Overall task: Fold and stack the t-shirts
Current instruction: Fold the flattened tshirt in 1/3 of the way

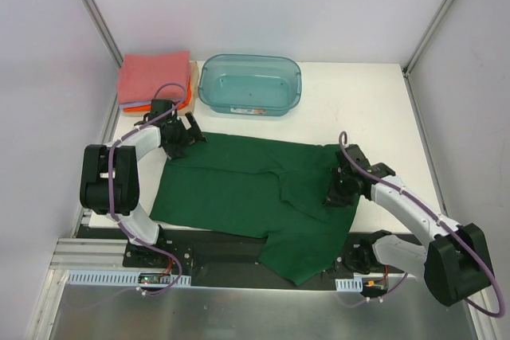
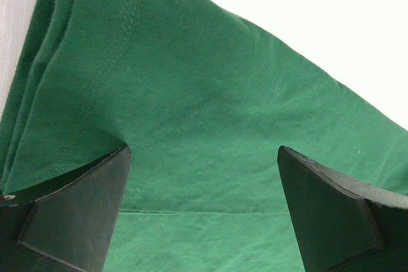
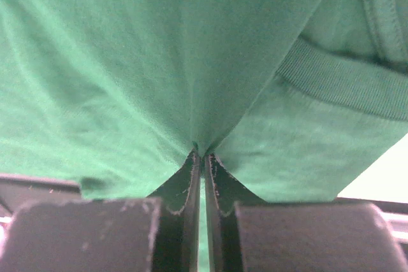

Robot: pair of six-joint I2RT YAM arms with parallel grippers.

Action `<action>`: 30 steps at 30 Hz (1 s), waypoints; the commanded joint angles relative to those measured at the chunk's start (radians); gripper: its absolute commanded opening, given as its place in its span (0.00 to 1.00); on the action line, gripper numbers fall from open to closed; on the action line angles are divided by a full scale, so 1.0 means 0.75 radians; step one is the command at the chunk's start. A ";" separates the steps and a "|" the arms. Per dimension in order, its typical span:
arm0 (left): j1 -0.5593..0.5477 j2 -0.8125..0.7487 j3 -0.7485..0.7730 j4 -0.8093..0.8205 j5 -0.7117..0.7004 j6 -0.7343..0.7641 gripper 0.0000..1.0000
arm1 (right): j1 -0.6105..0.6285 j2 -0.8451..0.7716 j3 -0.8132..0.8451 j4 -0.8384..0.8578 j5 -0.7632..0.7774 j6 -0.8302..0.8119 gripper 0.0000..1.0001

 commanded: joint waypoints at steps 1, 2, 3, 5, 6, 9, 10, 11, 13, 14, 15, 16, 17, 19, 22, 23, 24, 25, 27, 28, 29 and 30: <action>0.020 0.035 0.023 0.000 0.002 0.021 0.99 | -0.003 -0.058 0.127 -0.296 -0.125 0.004 0.04; 0.023 0.039 0.021 0.000 0.004 0.021 0.99 | -0.003 -0.071 0.134 -0.315 -0.143 0.013 0.04; 0.025 0.042 0.023 -0.004 0.002 0.021 0.99 | -0.003 -0.085 0.142 -0.333 -0.160 0.021 0.04; 0.027 0.046 0.027 -0.006 0.002 0.019 0.99 | 0.001 -0.114 0.156 -0.364 -0.170 0.049 0.04; 0.027 0.046 0.025 -0.006 0.002 0.021 0.99 | 0.007 -0.126 0.162 -0.376 -0.176 0.066 0.04; 0.031 0.050 0.031 -0.012 0.002 0.021 0.99 | 0.016 -0.154 0.168 -0.403 -0.189 0.084 0.04; 0.031 0.050 0.031 -0.014 0.002 0.021 0.99 | 0.014 -0.157 0.168 -0.409 -0.187 0.084 0.04; 0.031 0.052 0.033 -0.016 0.004 0.021 0.99 | 0.014 -0.159 0.164 -0.415 -0.176 0.082 0.05; 0.031 0.058 0.037 -0.020 0.004 0.021 0.99 | 0.014 -0.153 0.144 -0.419 -0.138 0.082 0.10; 0.031 0.062 0.039 -0.020 0.002 0.021 0.99 | 0.016 -0.140 0.130 -0.413 -0.129 0.080 0.12; 0.031 0.064 0.039 -0.024 0.004 0.021 0.99 | 0.014 -0.128 0.109 -0.401 -0.131 0.082 0.13; 0.031 0.064 0.041 -0.029 0.006 0.021 0.99 | 0.016 -0.114 0.085 -0.378 -0.135 0.078 0.16; 0.031 0.066 0.043 -0.031 0.004 0.025 0.99 | 0.016 -0.095 0.068 -0.360 -0.135 0.066 0.20; 0.031 0.066 0.047 -0.041 0.004 0.023 0.99 | 0.016 -0.069 0.074 -0.364 -0.097 0.035 0.28; 0.031 0.062 0.053 -0.049 0.002 0.025 0.99 | 0.016 -0.075 0.160 -0.399 0.005 -0.012 0.65; 0.031 0.060 0.053 -0.051 0.002 0.025 0.99 | 0.016 -0.085 0.203 -0.403 0.038 -0.030 0.80; 0.031 0.056 0.051 -0.053 0.002 0.027 0.99 | 0.016 -0.091 0.244 -0.411 0.069 -0.044 0.92; 0.031 0.054 0.051 -0.055 0.010 0.029 0.99 | 0.014 -0.097 0.279 -0.403 0.085 -0.067 0.96; 0.031 0.052 0.057 -0.059 0.024 0.034 0.99 | 0.014 -0.097 0.338 -0.368 0.106 -0.089 0.96; 0.031 0.054 0.062 -0.061 0.029 0.034 0.99 | 0.014 -0.089 0.354 -0.334 0.096 -0.100 0.96; 0.031 0.054 0.064 -0.063 0.031 0.034 0.99 | 0.016 -0.071 0.365 -0.281 0.069 -0.114 0.96; 0.031 0.056 0.064 -0.065 0.029 0.034 0.99 | 0.014 -0.050 0.363 -0.223 0.051 -0.120 0.96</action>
